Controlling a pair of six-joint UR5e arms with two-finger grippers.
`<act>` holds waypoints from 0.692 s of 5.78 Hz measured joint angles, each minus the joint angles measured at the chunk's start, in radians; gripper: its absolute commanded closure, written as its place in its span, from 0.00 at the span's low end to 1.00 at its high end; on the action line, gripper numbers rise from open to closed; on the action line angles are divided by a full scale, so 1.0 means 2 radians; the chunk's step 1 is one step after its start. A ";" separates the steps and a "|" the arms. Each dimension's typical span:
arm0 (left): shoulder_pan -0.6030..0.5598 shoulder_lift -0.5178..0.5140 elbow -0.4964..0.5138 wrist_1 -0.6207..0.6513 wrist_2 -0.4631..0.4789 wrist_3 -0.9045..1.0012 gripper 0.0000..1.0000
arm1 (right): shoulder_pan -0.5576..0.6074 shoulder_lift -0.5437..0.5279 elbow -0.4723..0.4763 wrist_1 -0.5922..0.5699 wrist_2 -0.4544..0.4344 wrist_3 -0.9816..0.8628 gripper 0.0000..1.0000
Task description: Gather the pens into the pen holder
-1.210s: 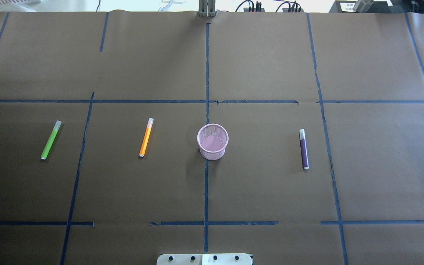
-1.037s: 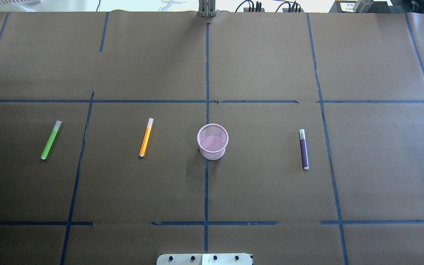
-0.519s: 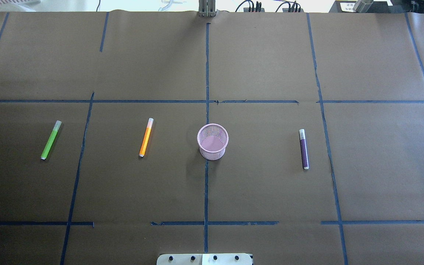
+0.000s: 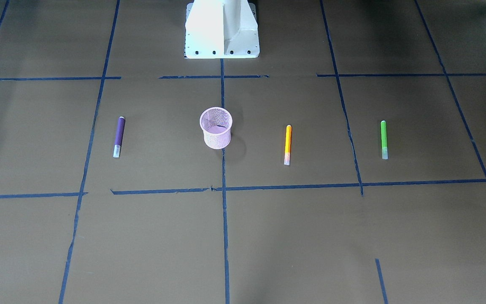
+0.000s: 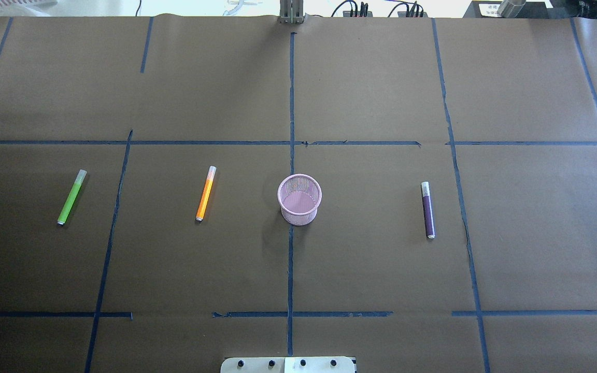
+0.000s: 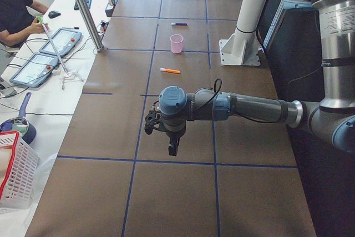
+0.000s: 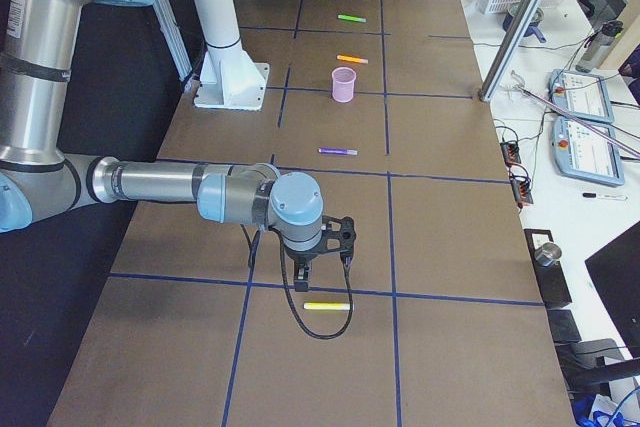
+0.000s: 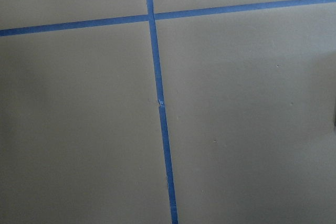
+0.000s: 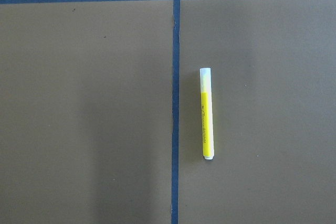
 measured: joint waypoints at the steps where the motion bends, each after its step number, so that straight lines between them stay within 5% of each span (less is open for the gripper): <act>1: 0.000 0.002 0.001 -0.001 0.000 0.001 0.00 | 0.000 0.000 0.000 0.001 0.001 0.000 0.00; 4: 0.007 -0.004 -0.001 -0.004 -0.019 0.000 0.00 | 0.000 -0.001 0.001 0.002 0.002 -0.005 0.00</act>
